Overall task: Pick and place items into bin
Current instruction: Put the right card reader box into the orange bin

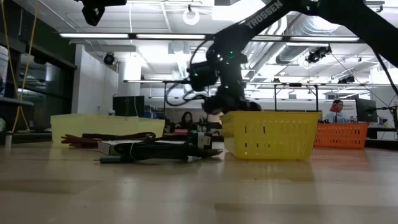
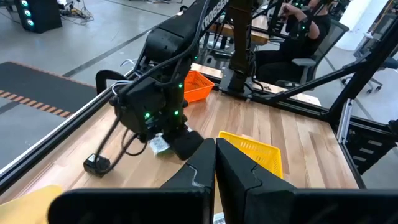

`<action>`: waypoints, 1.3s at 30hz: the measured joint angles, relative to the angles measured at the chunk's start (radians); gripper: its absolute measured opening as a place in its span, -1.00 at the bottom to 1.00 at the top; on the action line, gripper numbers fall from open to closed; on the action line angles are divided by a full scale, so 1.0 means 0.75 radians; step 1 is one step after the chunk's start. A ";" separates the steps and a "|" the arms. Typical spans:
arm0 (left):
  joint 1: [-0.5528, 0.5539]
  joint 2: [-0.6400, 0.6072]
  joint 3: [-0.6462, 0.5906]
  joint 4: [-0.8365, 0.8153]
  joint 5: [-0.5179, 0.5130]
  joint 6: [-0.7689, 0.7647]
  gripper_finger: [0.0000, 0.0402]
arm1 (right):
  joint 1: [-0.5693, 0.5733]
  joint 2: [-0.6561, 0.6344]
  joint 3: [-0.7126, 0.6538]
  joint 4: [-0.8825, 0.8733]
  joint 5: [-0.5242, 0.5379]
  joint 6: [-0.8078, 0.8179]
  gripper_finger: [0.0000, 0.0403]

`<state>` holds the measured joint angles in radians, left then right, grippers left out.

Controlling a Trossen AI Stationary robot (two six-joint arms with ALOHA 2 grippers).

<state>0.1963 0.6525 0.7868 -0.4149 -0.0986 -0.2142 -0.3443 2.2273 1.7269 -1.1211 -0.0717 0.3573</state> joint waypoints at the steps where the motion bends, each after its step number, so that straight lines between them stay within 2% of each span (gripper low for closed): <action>1: 0.000 0.000 0.000 -0.001 0.000 0.000 -1.00 | 0.001 -0.001 0.030 -0.006 0.008 -0.001 -1.00; 12: 0.000 0.000 -0.001 -0.010 0.000 0.000 -1.00 | 0.046 -0.035 0.414 -0.318 0.097 0.011 -1.00; 19: 0.000 0.000 -0.001 -0.010 0.000 0.000 -1.00 | 0.078 -0.037 0.540 -0.570 0.222 0.030 -1.00; 22: 0.000 0.000 -0.001 -0.010 0.000 0.000 -1.00 | 0.079 -0.047 0.541 -0.597 0.259 0.026 -1.00; 26: 0.000 0.000 -0.001 -0.011 0.000 0.000 -1.00 | 0.066 -0.113 0.490 -0.597 0.279 0.053 -1.00; 31: 0.000 0.000 -0.001 -0.010 0.000 0.000 -1.00 | 0.037 -0.263 0.339 -0.597 0.329 0.059 -1.00; 39: 0.000 0.008 -0.001 -0.008 -0.035 0.004 -1.00 | -0.026 -0.623 -0.155 -0.419 0.346 0.003 -1.00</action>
<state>0.1963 0.6587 0.7864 -0.4207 -0.1245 -0.2115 -0.3640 1.7604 1.6106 -1.4355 0.1880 0.3593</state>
